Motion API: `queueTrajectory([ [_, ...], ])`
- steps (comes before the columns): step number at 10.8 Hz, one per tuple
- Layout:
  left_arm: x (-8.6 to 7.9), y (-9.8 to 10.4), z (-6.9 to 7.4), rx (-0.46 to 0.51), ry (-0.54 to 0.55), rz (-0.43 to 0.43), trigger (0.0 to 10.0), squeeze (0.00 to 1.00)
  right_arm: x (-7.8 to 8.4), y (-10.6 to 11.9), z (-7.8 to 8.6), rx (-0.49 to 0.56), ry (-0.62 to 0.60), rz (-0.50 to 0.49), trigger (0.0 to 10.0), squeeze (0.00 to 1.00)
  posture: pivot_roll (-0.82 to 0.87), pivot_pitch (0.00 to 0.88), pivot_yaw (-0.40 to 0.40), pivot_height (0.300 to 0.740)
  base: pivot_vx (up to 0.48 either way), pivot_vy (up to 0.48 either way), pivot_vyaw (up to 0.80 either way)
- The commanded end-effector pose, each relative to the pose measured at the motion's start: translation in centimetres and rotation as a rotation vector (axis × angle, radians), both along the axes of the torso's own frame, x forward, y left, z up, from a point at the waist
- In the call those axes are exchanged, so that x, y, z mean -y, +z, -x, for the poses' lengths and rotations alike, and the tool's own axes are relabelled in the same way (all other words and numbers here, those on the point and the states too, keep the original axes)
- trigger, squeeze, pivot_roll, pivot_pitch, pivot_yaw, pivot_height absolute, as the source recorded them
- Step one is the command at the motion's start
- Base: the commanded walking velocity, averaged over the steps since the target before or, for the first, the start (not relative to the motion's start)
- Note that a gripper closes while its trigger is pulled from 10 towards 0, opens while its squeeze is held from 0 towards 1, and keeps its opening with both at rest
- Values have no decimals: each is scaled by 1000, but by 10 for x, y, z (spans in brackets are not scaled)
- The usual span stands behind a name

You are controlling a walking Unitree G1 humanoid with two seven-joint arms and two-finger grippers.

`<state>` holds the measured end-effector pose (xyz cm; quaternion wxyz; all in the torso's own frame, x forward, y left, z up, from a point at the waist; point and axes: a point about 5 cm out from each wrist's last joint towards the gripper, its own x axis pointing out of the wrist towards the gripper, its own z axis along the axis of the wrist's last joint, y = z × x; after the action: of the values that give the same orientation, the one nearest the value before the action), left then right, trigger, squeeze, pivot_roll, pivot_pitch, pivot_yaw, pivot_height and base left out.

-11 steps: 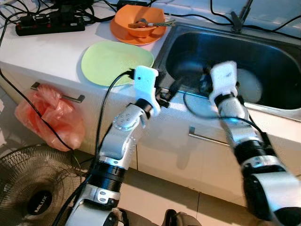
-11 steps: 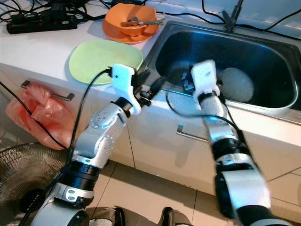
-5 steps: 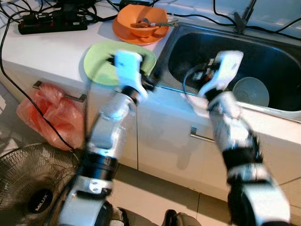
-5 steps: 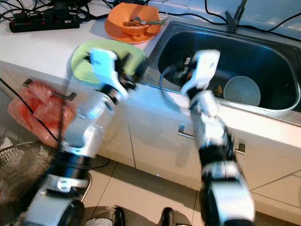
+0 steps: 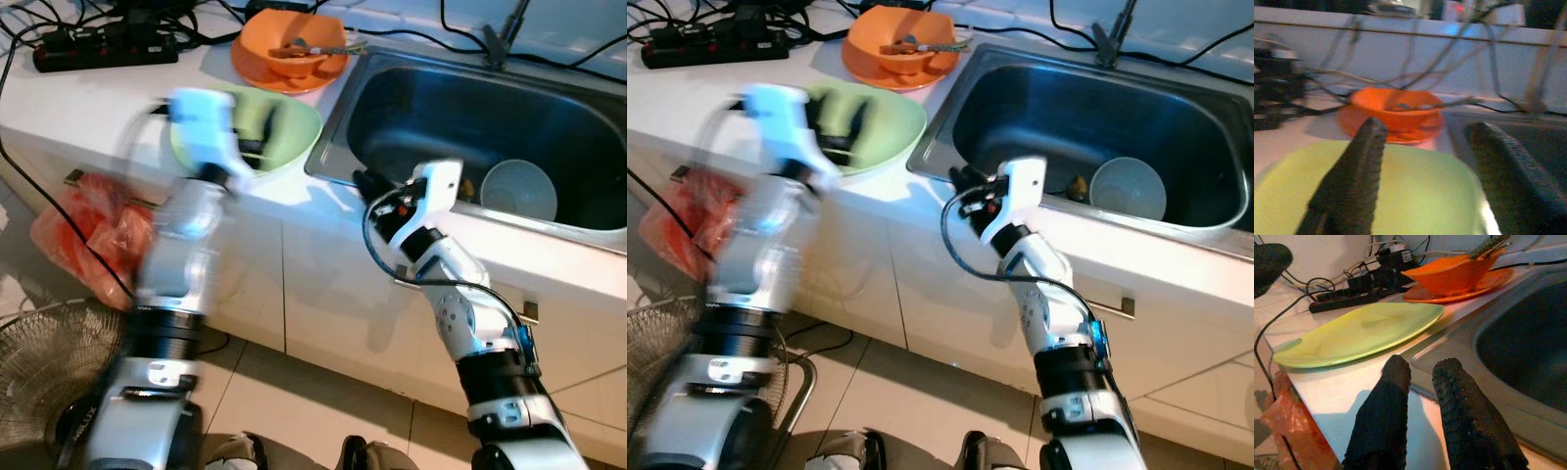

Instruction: Kitchen organization

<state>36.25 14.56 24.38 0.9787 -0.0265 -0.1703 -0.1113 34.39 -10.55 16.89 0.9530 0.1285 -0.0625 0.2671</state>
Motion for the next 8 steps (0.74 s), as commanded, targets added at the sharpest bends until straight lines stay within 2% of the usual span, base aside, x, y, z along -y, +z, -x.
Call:
queueTrajectory([
  [1,-4,1,-1,6,16,-7,10000,1000,0,-1,3,-13,3,-2,10000,0,52,140,-36,740,0,0,0],
  [3,-18,0,-2,-9,70,4,10000,1000,1,0,4,-23,4,2,10000,0,52,140,-36,740,0,0,0],
  [4,-36,-2,-1,-31,116,30,10000,0,1,0,5,-26,5,9,10000,0,52,136,-37,740,0,0,0],
  [6,-68,-11,3,-99,206,140,10000,0,3,0,5,-32,1,16,10000,0,57,134,-39,740,0,0,0],
  [7,-75,-16,5,-123,214,213,10000,0,3,0,5,-34,1,18,10000,0,57,134,-39,740,0,0,0],
  [8,-81,-21,9,-159,184,344,10000,0,3,1,5,-33,1,20,10000,0,60,136,-42,740,0,0,0],
])
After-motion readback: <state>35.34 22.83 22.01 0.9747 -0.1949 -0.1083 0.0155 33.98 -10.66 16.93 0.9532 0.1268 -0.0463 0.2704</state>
